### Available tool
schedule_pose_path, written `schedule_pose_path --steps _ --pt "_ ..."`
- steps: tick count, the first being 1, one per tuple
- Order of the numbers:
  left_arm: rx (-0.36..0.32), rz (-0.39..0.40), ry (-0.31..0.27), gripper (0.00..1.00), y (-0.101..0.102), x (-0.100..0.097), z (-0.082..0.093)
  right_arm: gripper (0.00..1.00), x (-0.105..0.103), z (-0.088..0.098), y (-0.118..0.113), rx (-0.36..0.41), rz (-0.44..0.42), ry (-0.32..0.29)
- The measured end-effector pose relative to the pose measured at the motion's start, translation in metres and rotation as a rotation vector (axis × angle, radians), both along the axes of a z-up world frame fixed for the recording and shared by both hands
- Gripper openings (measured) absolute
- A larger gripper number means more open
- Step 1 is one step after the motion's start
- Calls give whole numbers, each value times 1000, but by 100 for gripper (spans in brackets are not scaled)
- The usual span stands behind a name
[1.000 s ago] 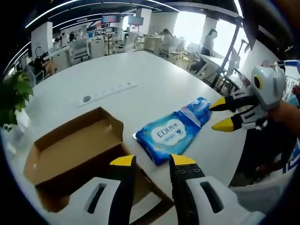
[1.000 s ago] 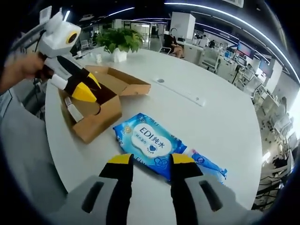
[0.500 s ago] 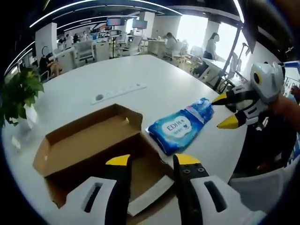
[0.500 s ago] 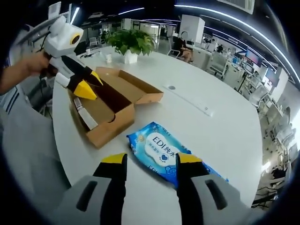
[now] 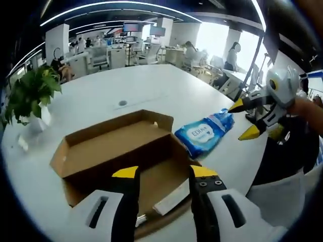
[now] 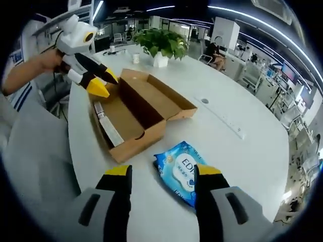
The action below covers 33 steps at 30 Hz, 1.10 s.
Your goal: Operate the shoe box by opening the lid, removing the specified soft item, and placing it in the target area until the item is outside and the box remains undamaged.
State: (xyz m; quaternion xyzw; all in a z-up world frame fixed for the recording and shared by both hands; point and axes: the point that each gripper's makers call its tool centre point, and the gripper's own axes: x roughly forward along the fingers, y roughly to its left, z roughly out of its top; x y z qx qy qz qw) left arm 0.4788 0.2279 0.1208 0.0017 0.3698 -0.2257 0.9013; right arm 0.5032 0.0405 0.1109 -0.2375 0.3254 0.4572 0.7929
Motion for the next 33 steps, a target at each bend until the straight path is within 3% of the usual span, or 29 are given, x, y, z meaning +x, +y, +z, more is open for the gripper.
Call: schedule_pose_path --steps 8,19,33 --pt "1 45 6 39 35 -12 -5 53 -4 -3 28 -15 90 15" --pt "30 115 9 38 84 -21 -10 52 -4 -3 64 -20 215 -3" --pt "74 199 19 37 133 -40 -23 47 -20 -27 102 -60 423 20"
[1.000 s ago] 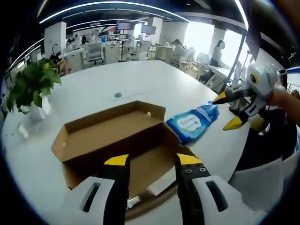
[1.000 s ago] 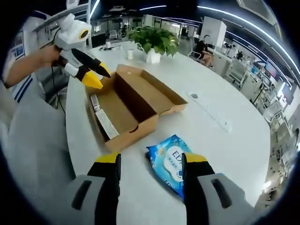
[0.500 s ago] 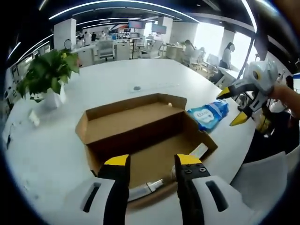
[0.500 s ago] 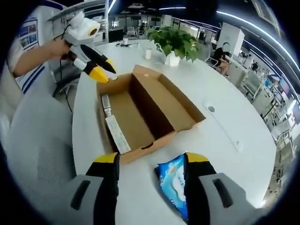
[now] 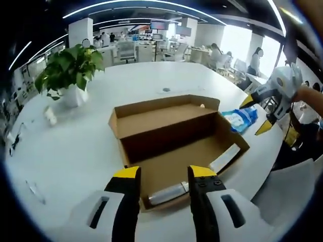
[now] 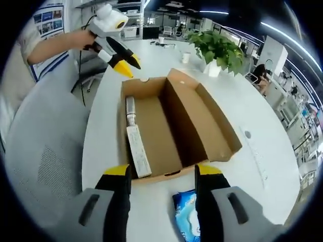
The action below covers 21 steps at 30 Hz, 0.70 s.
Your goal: Operate the shoe box by opening the lid, removing the specified soft item, and placing it in the target area until the item is outside and the box remains undamaged.
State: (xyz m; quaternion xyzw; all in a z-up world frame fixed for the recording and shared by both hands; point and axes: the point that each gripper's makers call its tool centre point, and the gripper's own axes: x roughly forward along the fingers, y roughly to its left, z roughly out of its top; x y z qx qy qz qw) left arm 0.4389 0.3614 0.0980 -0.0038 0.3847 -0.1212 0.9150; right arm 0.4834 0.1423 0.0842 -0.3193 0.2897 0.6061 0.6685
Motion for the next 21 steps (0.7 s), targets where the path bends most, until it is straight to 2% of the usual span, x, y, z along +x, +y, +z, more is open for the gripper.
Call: schedule_pose_path --steps 7,21 --pt "18 61 11 37 27 -14 -11 43 -5 -15 11 -37 75 0" --pt "-17 132 44 36 44 -31 -31 42 -11 -34 23 -90 152 2"
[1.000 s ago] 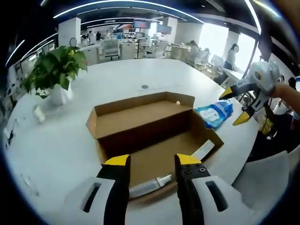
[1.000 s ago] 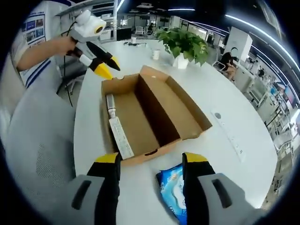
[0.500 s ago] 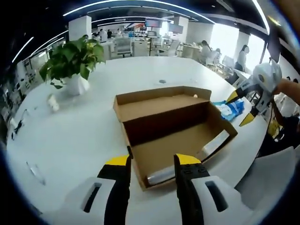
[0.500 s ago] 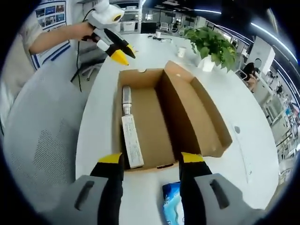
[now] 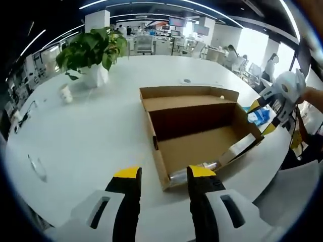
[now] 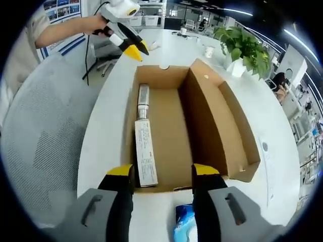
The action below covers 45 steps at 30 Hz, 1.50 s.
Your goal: Operate the shoe box by opening the lid, removing the specified soft item, and placing it in the target area until the item is outside and the box remains undamaged.
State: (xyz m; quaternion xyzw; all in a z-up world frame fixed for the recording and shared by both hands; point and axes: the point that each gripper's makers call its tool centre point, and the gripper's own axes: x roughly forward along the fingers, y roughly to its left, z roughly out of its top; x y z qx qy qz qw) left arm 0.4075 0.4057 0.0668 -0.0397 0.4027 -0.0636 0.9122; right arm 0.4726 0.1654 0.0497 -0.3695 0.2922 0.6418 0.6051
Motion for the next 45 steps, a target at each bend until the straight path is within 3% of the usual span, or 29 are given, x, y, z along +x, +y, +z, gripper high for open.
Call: schedule_pose_path --steps 7,9,12,18,26,34,35,45 --pt "-17 14 8 35 2 -5 -6 42 -5 -8 7 -15 38 12" --pt "-62 26 -6 35 -2 -3 -5 41 -5 -11 9 -20 44 12" --pt "-35 14 11 33 -2 -3 -10 41 -7 -16 10 -37 58 26" --pt "-72 26 30 27 -7 -1 -21 37 -7 -28 11 -65 74 56" --pt "-122 55 53 9 -10 -3 -32 31 -12 -39 14 -88 96 98" --pt "-140 88 47 5 -8 -3 -33 21 -19 -51 12 -131 131 108" --pt "-140 90 47 5 -8 -3 -32 17 -21 -51 11 -135 136 117" --pt "-134 99 48 4 -7 -4 -34 16 -23 -42 16 -100 128 106"
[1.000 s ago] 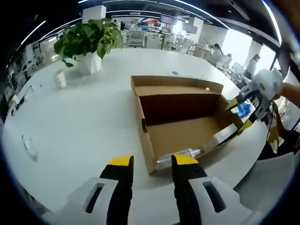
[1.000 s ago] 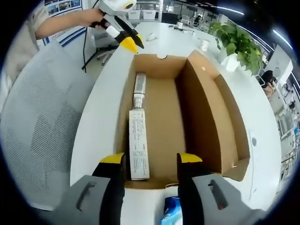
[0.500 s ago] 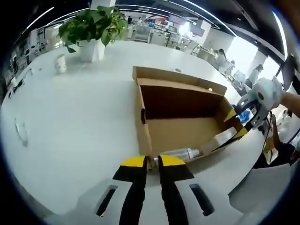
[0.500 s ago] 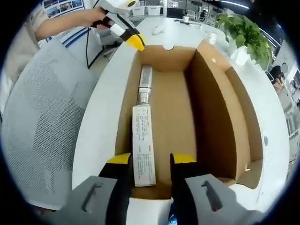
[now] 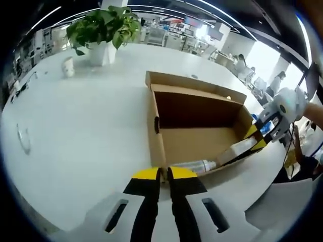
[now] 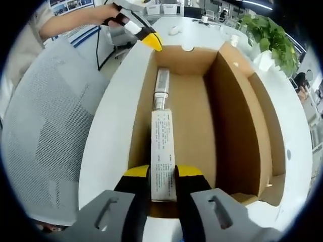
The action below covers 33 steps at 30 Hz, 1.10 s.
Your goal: Operate the shoe box by opening the lid, removing the specified soft item, and placing it in the target area until the item is outside and the box remains undamaged.
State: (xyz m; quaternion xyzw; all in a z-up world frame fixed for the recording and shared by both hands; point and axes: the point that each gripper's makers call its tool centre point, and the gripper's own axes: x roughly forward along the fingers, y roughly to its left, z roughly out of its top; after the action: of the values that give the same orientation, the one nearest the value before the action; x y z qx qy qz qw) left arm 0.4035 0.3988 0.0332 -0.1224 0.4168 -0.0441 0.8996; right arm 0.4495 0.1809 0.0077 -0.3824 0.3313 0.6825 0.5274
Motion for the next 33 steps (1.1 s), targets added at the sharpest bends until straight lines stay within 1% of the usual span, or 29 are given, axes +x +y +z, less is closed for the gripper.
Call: schedule_pose_path --steps 5,9,11,15,22,27,33 --pt "1 3 0 4 0 -1 0 16 -1 12 2 22 -5 -17" --pt "16 -14 15 4 -1 0 0 16 -4 22 5 37 32 -53" --pt "20 -18 23 4 -1 0 0 16 -3 24 5 40 30 -58" --pt "24 -18 26 4 -1 -1 1 16 1 37 6 61 26 -78" --pt "32 -17 29 4 -2 -1 1 16 5 63 9 98 41 -141" --pt "40 -22 34 4 -2 -1 1 16 7 80 11 125 39 -166" --pt "41 -17 35 4 -2 -1 2 15 11 93 9 150 14 -176"
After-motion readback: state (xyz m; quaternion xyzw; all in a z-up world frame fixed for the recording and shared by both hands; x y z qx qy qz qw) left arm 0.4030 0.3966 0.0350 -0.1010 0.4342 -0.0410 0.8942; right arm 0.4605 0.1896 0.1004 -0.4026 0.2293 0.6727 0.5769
